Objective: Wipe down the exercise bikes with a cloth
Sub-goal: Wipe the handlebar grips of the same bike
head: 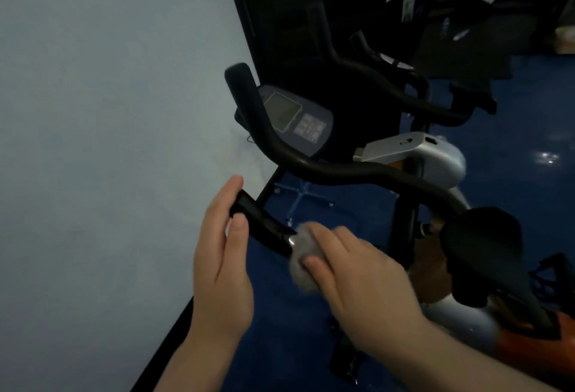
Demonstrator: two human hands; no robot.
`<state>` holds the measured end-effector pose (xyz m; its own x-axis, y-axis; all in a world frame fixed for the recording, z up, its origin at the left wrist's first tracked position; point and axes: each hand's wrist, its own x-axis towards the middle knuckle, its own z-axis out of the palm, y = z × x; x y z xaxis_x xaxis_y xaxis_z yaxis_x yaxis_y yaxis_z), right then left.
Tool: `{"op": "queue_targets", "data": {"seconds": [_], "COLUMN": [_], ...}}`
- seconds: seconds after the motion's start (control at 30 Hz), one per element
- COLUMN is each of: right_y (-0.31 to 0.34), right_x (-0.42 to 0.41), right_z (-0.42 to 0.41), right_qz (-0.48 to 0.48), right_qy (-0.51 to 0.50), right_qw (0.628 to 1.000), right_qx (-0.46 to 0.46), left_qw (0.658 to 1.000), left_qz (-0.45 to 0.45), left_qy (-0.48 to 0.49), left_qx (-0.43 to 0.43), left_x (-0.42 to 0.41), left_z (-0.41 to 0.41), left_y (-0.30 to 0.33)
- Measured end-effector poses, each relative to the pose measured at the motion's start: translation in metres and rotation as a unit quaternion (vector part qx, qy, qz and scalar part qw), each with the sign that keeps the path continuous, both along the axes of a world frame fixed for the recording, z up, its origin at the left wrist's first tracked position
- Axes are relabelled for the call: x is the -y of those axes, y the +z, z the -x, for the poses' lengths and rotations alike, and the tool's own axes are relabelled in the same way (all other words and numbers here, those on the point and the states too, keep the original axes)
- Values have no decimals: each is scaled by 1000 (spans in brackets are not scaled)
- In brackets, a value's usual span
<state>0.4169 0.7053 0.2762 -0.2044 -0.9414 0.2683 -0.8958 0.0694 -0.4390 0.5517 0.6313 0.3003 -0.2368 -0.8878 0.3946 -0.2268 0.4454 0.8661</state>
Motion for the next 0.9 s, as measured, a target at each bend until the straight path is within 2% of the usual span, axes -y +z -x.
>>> {"op": "queue_targets", "data": {"seconds": [0.07, 0.17, 0.3, 0.37, 0.4, 0.5, 0.57, 0.6, 0.67, 0.73, 0.83, 0.9], "right_y": [4, 18, 19, 9, 10, 30, 37, 36, 28, 18, 26, 32], "right_x": [9, 47, 33, 22, 25, 58, 71, 67, 49, 41, 62, 77], "right_z": [1, -23, -33, -24, -19, -34, -53, -58, -49, -26, -12, -31], "right_qz": [18, 32, 40, 29, 35, 60, 112, 136, 134, 65, -40, -6], "right_qy": [-17, 25, 8, 31, 40, 19, 2, 11, 47, 60, 59, 27], "right_qw": [999, 997, 999, 998, 998, 992, 979, 977, 985, 996, 997, 1000], "right_qx": [24, -66, -7, -38, -28, 113, 170, 165, 95, 15, -7, 11], "left_qw": [999, 996, 993, 991, 990, 987, 986, 985, 982, 982, 986, 985], "left_qz": [-19, -51, -60, -67, -71, -76, -66, -62, -57, -52, -34, -32], "left_qy": [-20, -52, -82, -100, -104, -106, -113, -121, -146, -159, -144, -144], "left_qx": [-22, -51, -61, -54, -59, -92, -105, -106, -104, -88, -73, -85], "left_x": [-1, 0, 3, 4, 5, 5, 3, 1, 0, 3, 7, 8], "left_z": [-3, -5, -11, -15, -16, -16, -14, -14, -15, -17, -18, -16], "left_y": [-3, -3, -1, 0, 0, 1, 3, 3, 1, 1, 3, 3]}}
